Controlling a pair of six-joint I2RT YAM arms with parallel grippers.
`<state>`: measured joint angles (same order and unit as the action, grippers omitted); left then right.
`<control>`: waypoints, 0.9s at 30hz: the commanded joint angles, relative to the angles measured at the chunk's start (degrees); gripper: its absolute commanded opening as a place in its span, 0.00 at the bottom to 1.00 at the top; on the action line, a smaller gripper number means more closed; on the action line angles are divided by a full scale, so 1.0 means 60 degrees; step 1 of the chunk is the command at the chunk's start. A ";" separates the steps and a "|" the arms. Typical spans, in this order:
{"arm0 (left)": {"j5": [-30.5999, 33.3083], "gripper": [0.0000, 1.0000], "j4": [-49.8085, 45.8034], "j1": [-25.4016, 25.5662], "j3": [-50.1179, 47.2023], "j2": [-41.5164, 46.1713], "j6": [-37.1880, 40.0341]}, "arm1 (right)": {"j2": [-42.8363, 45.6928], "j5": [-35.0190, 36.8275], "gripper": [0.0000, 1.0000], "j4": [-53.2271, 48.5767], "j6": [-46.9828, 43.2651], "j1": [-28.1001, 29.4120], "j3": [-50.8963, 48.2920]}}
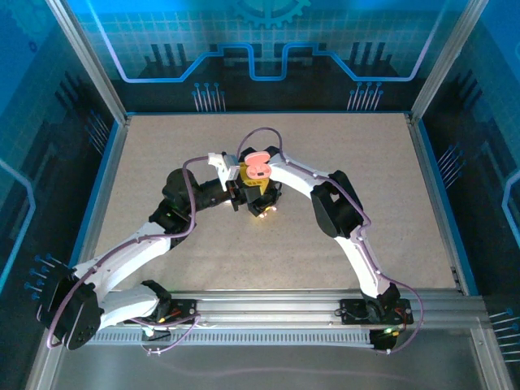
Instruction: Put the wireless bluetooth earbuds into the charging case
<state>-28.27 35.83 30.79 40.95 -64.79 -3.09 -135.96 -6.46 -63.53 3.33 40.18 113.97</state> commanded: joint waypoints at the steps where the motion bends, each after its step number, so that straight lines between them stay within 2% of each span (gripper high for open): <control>1: -0.0049 0.33 0.0114 -0.0088 -0.0027 0.0177 -0.0087 | 0.0204 -0.0272 0.29 -0.0574 -0.0071 0.0169 -0.0216; 16: -0.0027 0.33 0.0104 -0.0091 -0.0016 0.0193 -0.0099 | 0.0072 -0.0034 0.26 -0.0699 0.0073 0.0204 -0.0084; 22: -0.0030 0.33 0.0096 -0.0086 0.0023 0.0145 -0.0085 | 0.0165 0.0016 0.22 -0.0453 0.0268 0.0172 -0.0200; 27: 0.0095 0.33 0.0079 -0.0092 -0.0028 0.0229 -0.0030 | 0.1197 -0.0931 0.20 0.0399 0.0718 -0.0201 -0.1013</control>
<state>-28.25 35.83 30.79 40.95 -64.79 -3.09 -133.78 -7.77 -62.61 5.13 40.03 110.34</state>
